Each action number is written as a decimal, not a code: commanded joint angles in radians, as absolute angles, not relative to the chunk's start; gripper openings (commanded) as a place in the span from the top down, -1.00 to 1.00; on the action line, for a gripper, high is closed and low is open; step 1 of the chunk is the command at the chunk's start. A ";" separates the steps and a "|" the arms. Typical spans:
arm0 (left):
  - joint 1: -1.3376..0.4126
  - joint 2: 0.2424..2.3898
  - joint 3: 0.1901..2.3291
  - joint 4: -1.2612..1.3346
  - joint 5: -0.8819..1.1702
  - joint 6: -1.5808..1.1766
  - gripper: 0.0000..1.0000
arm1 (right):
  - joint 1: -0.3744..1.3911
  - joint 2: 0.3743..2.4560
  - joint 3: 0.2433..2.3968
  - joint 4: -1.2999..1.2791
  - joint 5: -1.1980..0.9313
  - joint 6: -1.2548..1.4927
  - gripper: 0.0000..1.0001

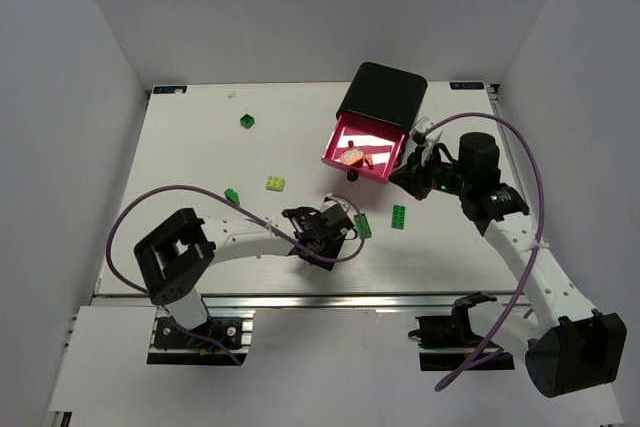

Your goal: Sort the legos into containers by color

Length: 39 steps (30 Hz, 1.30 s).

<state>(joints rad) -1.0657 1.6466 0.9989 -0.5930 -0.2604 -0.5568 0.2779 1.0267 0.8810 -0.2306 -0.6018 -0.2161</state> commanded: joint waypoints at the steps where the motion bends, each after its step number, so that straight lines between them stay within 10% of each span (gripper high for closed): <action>1: -1.078 1.651 1.040 -0.597 -0.324 -0.543 -0.41 | 0.249 0.989 0.885 -0.170 -0.745 -0.213 0.84; 9: -1.088 1.713 1.072 -0.588 -0.341 -0.538 0.08 | 0.193 0.950 0.865 -0.160 -0.796 -0.190 0.85; 19: -1.097 1.720 1.069 -0.604 -0.345 -0.540 0.09 | 0.144 0.945 0.862 -0.155 -0.828 -0.179 0.85; 29: -1.086 1.614 1.176 -0.626 -0.431 -0.535 0.86 | 0.103 0.933 0.850 -0.140 -0.803 -0.143 0.85; 39: -1.003 1.546 1.370 -0.382 -0.499 -0.500 0.96 | 0.071 0.940 0.839 -0.127 -0.747 -0.130 0.78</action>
